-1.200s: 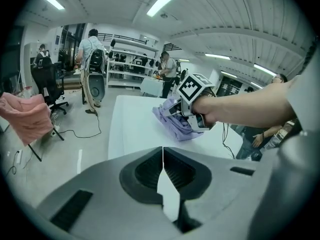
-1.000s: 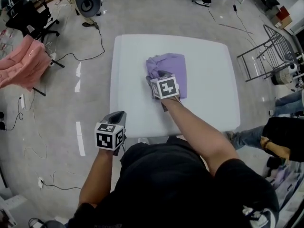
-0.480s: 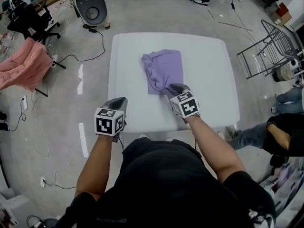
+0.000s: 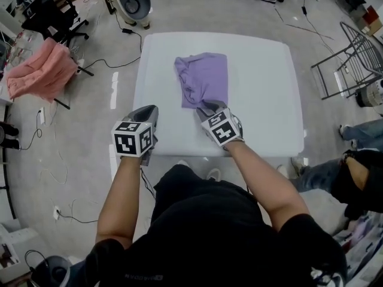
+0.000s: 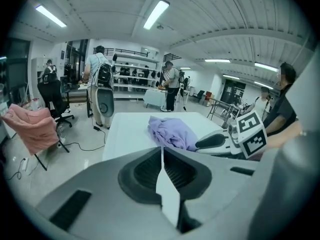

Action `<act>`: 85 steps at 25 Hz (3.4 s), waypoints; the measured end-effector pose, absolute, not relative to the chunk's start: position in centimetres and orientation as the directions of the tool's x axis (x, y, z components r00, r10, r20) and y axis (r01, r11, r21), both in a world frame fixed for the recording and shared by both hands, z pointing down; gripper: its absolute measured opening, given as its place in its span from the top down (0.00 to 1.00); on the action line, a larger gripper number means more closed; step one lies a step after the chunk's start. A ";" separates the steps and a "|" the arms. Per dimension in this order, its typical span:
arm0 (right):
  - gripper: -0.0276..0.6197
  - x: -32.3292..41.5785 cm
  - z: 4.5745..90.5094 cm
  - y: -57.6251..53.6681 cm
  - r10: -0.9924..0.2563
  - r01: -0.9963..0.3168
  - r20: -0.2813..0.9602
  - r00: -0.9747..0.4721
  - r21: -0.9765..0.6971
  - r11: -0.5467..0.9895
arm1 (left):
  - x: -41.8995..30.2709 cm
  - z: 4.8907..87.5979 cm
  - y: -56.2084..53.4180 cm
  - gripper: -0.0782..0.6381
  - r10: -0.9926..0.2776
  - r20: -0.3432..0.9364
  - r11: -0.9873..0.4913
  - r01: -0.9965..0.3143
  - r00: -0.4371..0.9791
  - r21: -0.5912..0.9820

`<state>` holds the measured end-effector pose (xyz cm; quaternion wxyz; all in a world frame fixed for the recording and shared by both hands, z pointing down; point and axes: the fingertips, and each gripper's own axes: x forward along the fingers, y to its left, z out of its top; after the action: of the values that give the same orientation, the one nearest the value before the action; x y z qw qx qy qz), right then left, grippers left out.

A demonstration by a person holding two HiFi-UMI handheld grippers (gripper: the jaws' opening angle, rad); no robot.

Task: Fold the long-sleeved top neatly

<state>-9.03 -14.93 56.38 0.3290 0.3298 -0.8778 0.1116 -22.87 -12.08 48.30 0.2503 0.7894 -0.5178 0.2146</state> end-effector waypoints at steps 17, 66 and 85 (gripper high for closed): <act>0.81 -12.1 59.8 -18.5 -0.535 -0.819 0.732 -0.422 -0.055 0.571 | -21.8 48.6 -22.8 0.75 -0.596 0.633 -0.607 -0.793 0.494 0.048; 0.94 -17.2 59.1 -17.2 -0.590 -0.558 0.785 -0.187 0.409 0.722 | -16.1 60.4 -38.9 0.85 -0.115 0.740 -0.730 -0.562 0.662 0.389; 0.88 -15.8 59.1 -14.9 -0.566 -0.619 0.757 -0.326 0.282 0.733 | -18.8 60.5 -38.6 0.73 -0.284 0.742 -0.761 -0.614 0.607 0.212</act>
<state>-15.82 -14.93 59.12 0.4522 0.3640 -0.8137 0.0290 -18.84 -38.56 60.55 0.2295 0.8666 -0.2589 0.3596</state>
